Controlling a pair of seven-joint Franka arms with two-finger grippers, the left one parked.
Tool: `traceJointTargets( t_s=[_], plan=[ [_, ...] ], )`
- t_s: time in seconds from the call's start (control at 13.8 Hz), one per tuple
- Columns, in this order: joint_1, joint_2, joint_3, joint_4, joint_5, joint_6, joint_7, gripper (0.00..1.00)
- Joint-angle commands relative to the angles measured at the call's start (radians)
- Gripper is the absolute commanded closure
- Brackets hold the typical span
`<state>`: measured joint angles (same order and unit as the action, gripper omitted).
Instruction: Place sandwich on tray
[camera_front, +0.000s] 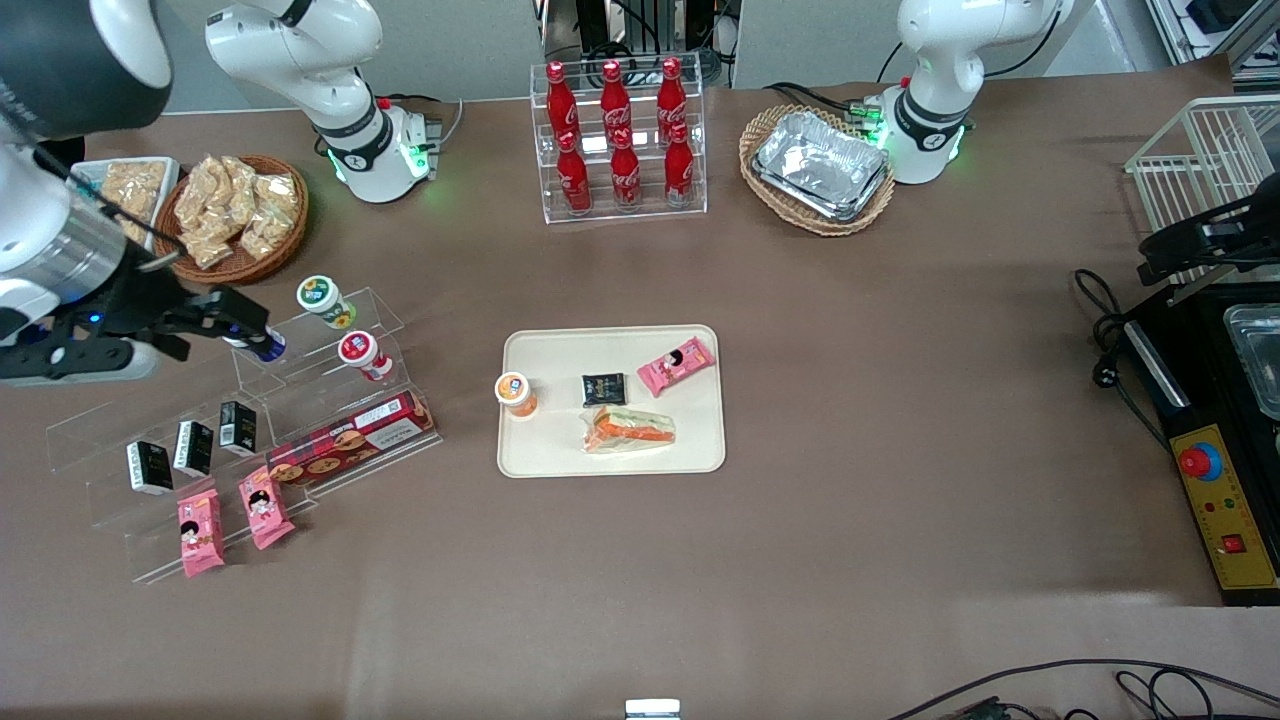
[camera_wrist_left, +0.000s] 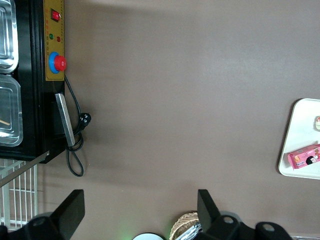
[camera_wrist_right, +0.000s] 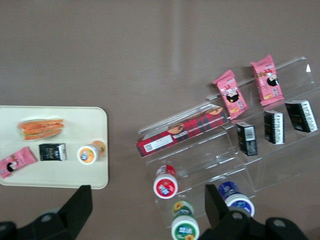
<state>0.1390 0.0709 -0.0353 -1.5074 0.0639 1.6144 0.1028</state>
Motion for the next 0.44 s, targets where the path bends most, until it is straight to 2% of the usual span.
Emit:
traceJointTargets(
  t_s=[0.0,0.36],
  plan=[
    [0.008,0.018,-0.066,-0.008,-0.012,0.010,-0.150,0.00],
    [0.019,0.006,-0.086,-0.005,-0.015,-0.013,-0.144,0.00]
  ],
)
